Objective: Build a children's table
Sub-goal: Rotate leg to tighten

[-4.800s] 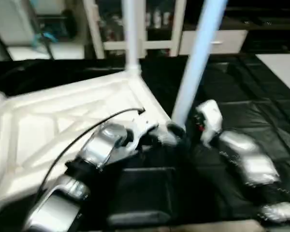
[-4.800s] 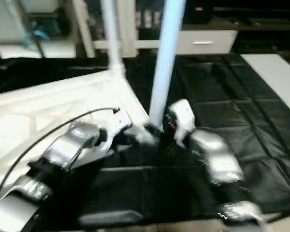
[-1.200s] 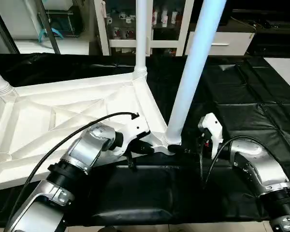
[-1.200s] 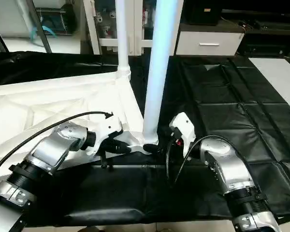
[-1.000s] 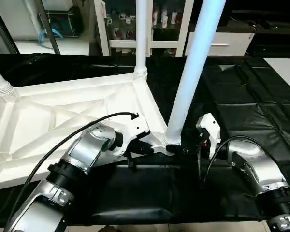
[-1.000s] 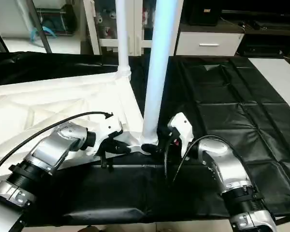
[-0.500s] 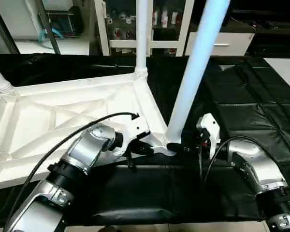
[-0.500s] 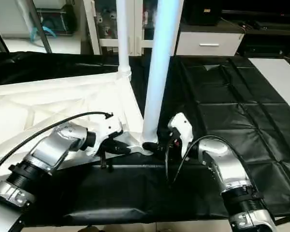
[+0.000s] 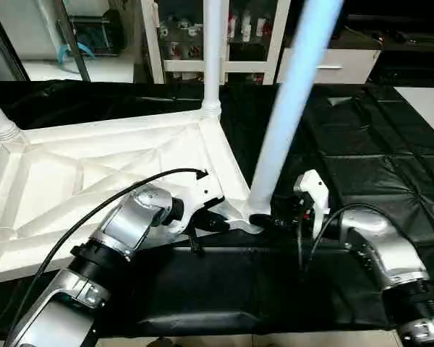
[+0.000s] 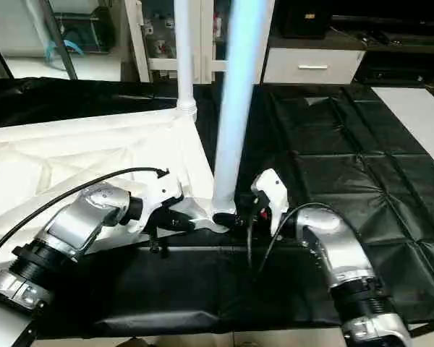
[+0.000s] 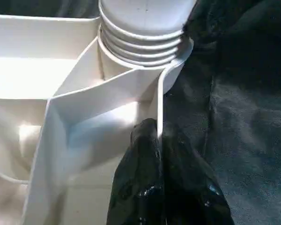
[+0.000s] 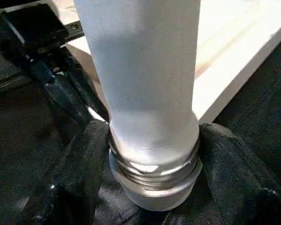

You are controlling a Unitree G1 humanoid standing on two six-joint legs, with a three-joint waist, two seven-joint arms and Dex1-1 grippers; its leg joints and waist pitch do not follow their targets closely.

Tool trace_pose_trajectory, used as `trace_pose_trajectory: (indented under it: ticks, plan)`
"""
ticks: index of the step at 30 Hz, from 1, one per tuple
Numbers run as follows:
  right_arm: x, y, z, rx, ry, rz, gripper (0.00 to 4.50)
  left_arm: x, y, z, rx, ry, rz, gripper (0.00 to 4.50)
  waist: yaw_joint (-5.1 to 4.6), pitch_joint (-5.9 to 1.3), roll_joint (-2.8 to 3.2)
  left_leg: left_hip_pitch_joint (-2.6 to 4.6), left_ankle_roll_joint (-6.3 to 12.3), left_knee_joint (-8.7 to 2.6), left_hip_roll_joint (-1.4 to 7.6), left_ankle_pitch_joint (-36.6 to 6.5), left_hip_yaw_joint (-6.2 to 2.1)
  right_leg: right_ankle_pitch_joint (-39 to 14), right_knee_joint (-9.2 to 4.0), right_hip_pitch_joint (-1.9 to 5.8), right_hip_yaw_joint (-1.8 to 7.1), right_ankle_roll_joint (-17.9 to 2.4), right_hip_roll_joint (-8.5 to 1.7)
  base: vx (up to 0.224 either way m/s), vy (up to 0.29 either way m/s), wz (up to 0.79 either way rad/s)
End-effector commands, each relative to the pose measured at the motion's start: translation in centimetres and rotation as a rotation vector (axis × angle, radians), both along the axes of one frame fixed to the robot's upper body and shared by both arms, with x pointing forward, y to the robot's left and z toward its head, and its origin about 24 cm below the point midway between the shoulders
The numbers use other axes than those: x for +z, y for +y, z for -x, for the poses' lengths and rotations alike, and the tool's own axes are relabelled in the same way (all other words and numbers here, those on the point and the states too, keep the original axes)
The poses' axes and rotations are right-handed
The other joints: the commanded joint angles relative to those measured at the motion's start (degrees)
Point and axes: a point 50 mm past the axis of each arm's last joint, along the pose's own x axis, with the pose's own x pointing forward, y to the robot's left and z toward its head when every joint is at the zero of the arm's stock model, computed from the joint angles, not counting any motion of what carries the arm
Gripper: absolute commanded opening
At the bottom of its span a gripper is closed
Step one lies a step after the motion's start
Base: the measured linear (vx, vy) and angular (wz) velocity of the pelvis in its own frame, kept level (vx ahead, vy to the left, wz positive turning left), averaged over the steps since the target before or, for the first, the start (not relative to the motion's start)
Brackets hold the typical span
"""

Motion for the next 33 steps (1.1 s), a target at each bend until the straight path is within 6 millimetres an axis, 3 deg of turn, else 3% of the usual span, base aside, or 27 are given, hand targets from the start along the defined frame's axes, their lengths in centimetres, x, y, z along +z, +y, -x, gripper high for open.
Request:
trace_pose_trajectory:
  ticks: [1,3,5,9,10,11,16,18,21,24,25,26,27,28,29,33]
  plan:
    - [-0.2,0.3,-0.9,-0.084,-0.033,0.04,2.7,-0.5,-0.7,-0.2,0.021,0.009,-0.004,0.0,-0.02,-3.48,-0.26,0.44,3.65,-4.24,3.23,-8.4,-0.96,-8.7,-4.16,3.03,3.06,-14.2,-3.8,0.0,0.0,0.0]
    - [-0.9,0.9,-1.3,-0.184,-0.041,0.039,2.7,-0.6,-1.2,-0.9,0.082,-0.011,0.006,0.0,-0.47,-3.27,-0.27,0.5,1.81,-4.48,2.97,-11.4,-1.1,-14.6,-4.81,2.91,2.91,-12.5,-3.81,0.0,0.0,0.0]
    - [-1.4,1.9,-1.5,-0.256,-0.04,0.013,2.7,-0.6,-1.8,-1.4,0.12,-0.023,0.012,0.0,-0.72,-3.28,-0.25,0.66,0.97,-4.53,2.93,-12.7,-1.13,-16.9,-5.18,2.7,3.01,-11.3,-3.88,0.0,0.0,0.0]
    - [-2.0,4.3,-2.6,-0.4,-0.052,0.017,2.7,-0.7,-3.4,-2.2,0.18,-0.047,0.016,0.0,-1.27,-3.44,-0.22,0.28,0.94,-4.7,2.92,-12.1,-1.33,-15.1,-4.97,2.79,3.0,-11.1,-3.82,0.0,0.0,0.0]
    - [-2.0,4.3,-2.6,-0.406,-0.053,0.019,2.7,-0.7,-3.4,-2.2,0.182,-0.049,0.015,0.0,-1.43,-3.48,-0.16,0.31,0.88,-4.68,2.85,-12.2,-1.3,-15.0,-5.0,2.71,2.94,-11.2,-3.73,0.0,0.0,0.0]
    - [-2.0,4.8,-3.0,-0.442,-0.056,0.033,2.7,-0.7,-3.7,-2.4,0.196,-0.06,0.007,0.0,-1.4,-3.55,0.29,0.42,0.76,-4.61,2.85,-12.1,-1.33,-14.4,-4.91,2.65,2.98,-11.4,-3.81,0.0,0.0,0.0]
    - [-1.9,7.0,-4.9,-0.66,-0.093,0.169,2.69,-0.8,-4.7,-3.6,0.311,-0.137,-0.026,0.0,-1.93,-3.77,0.4,0.38,0.58,-4.5,2.67,-10.2,-1.25,-10.0,-4.59,2.79,3.05,-12.6,-3.63,0.0,0.0,0.0]
    - [-1.9,7.3,-5.1,-0.697,-0.108,0.199,2.69,-0.8,-4.8,-3.7,0.328,-0.146,-0.024,0.0,-1.8,-3.94,0.43,0.33,1.48,-4.32,2.62,-7.9,-1.08,-5.3,-4.11,2.9,3.06,-13.5,-3.52,0.0,0.0,0.0]
    - [-1.9,8.1,-5.0,-0.697,-0.12,0.18,2.69,-0.8,-4.8,-3.8,0.334,-0.147,-0.023,0.0,-1.68,-3.97,0.49,0.27,2.71,-4.26,2.68,-7.5,-0.97,-3.3,-3.93,2.98,3.05,-14.2,-3.65,0.0,0.0,0.0]
    - [-1.8,8.7,-4.9,-0.678,-0.12,0.139,2.69,-0.8,-4.5,-3.9,0.341,-0.148,-0.022,0.0,-1.67,-3.76,0.47,0.41,2.67,-4.45,2.79,-9.8,-0.96,-5.9,-4.29,2.98,3.03,-14.0,-3.67,0.0,0.0,0.0]
    - [-1.7,8.8,-4.9,-0.674,-0.129,0.124,2.69,-0.8,-4.4,-4.0,0.343,-0.149,-0.022,0.0,-1.76,-3.75,-0.69,0.34,2.88,-4.48,2.81,-9.9,-0.84,-6.5,-4.42,3.03,3.04,-13.8,-3.64,0.0,0.0,0.0]
    - [-1.4,8.8,-4.9,-0.665,-0.132,0.078,2.69,-0.8,-4.2,-4.0,0.346,-0.149,-0.022,0.0,-1.45,-3.76,-0.06,0.37,2.87,-4.46,2.81,-9.7,-0.95,-7.4,-4.3,3.07,3.11,-13.7,-3.89,0.0,0.0,0.0]
    - [-1.2,8.9,-4.9,-0.66,-0.135,0.043,2.69,-0.9,-4.1,-4.0,0.346,-0.149,-0.022,0.0,-1.47,-3.73,-0.02,0.4,3.09,-4.45,2.88,-9.8,-0.91,-7.5,-4.4,2.96,3.15,-13.5,-3.9,0.0,0.0,0.0]
    - [-0.9,8.8,-4.9,-0.652,-0.145,0.02,3.25,-0.9,-3.9,-4.0,0.344,-0.147,-0.022,0.0,-1.48,-3.73,-0.1,0.37,3.15,-4.47,2.91,-9.2,-0.92,-6.9,-4.29,2.96,3.14,-13.6,-3.78,0.0,0.0,0.0]
    - [-0.5,8.6,-4.8,-0.631,-0.162,-0.011,3.39,-0.9,-3.6,-4.0,0.334,-0.144,-0.023,0.0,-1.44,-3.74,0.02,0.37,3.39,-4.45,2.89,-9.0,-0.91,-6.4,-4.24,2.99,3.13,-13.7,-3.77,0.0,0.0,0.0]
    - [0.6,7.1,-4.5,-0.571,-0.199,-0.047,3.58,-0.9,-2.8,-3.5,0.288,-0.134,-0.032,0.0,-1.1,-3.89,-0.08,0.31,5.48,-4.25,3.02,-6.0,-0.93,-2.0,-3.76,3.3,3.13,-14.1,-3.82,0.0,0.0,0.0]
